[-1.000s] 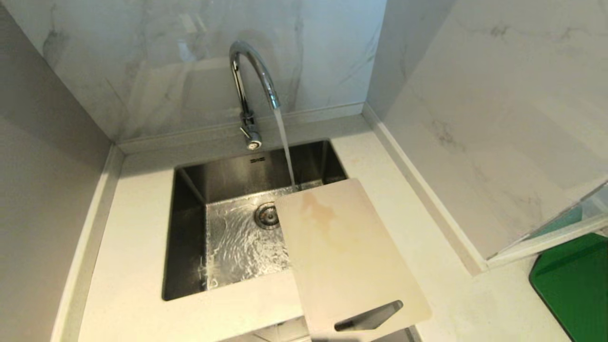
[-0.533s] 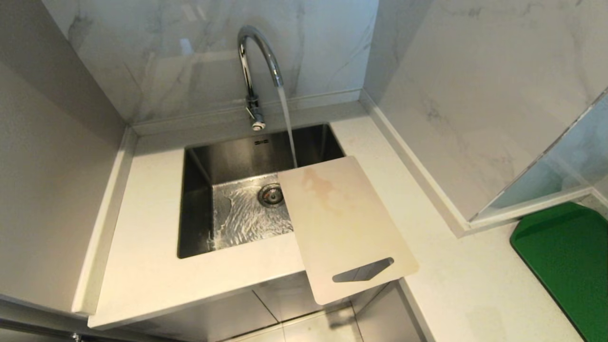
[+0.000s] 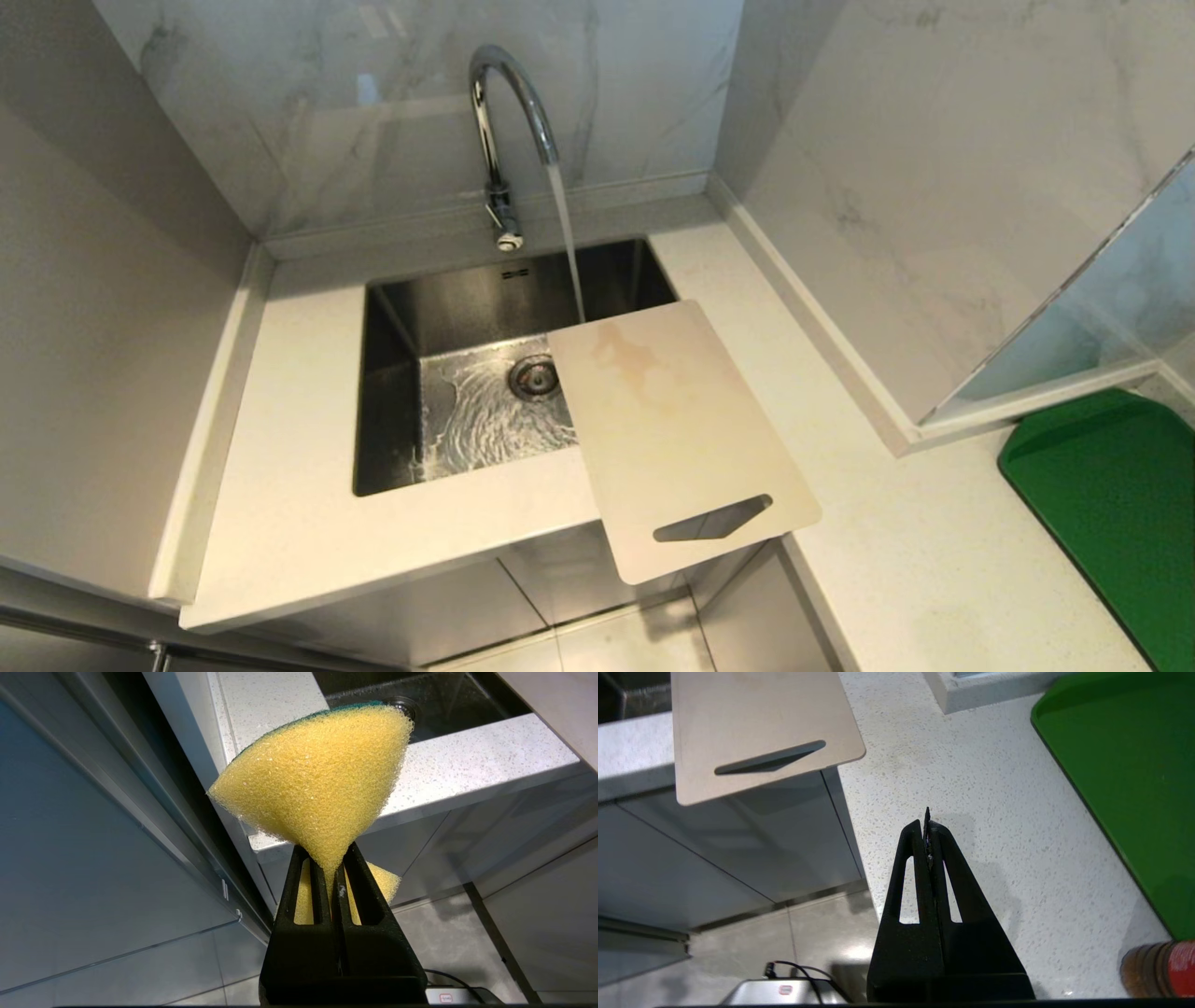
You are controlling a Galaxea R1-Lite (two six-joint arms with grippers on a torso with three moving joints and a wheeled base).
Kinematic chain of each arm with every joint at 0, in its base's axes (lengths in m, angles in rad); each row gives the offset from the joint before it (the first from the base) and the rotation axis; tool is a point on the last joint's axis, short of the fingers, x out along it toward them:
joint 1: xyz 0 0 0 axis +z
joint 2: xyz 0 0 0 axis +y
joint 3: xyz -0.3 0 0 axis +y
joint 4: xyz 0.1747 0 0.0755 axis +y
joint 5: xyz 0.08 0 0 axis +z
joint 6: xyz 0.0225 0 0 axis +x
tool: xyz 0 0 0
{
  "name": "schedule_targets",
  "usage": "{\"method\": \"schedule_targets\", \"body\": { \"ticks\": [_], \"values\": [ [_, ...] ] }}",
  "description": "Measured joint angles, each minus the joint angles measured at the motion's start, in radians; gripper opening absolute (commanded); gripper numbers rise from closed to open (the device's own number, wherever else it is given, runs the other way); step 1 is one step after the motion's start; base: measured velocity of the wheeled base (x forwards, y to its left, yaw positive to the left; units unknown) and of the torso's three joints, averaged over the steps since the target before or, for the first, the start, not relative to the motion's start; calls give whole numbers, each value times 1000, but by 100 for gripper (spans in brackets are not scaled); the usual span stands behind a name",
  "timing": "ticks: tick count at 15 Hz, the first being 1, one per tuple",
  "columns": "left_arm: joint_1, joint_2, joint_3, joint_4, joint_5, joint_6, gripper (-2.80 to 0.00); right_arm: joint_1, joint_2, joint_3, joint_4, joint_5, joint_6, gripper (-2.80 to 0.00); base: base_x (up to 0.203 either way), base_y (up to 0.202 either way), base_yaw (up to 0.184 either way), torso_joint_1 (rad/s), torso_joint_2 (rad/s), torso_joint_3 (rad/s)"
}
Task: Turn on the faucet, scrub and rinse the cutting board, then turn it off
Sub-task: Pick up the cutting board
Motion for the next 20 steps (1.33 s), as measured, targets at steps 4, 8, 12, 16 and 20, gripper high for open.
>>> {"method": "schedule_targets", "body": {
  "ticks": [4, 8, 12, 16, 20],
  "values": [
    [0, 0, 0, 0, 0, 0, -280, 0, 0, -28, 11, 12, -35, -280, 0, 0, 0, 0, 0, 0],
    [0, 0, 0, 0, 0, 0, -280, -1, 68, -244, 195, 17, 92, -280, 0, 0, 0, 0, 0, 0],
    [0, 0, 0, 0, 0, 0, -280, -3, 397, -513, 276, 11, 381, -280, 0, 0, 0, 0, 0, 0],
    [0, 0, 0, 0, 0, 0, -280, 38, 785, -665, 295, 15, 715, -280, 0, 0, 0, 0, 0, 0],
    [0, 0, 0, 0, 0, 0, -280, 146, 1151, -792, 314, 12, 1077, 0, 0, 0, 0, 0, 0, 0]
  ]
}}
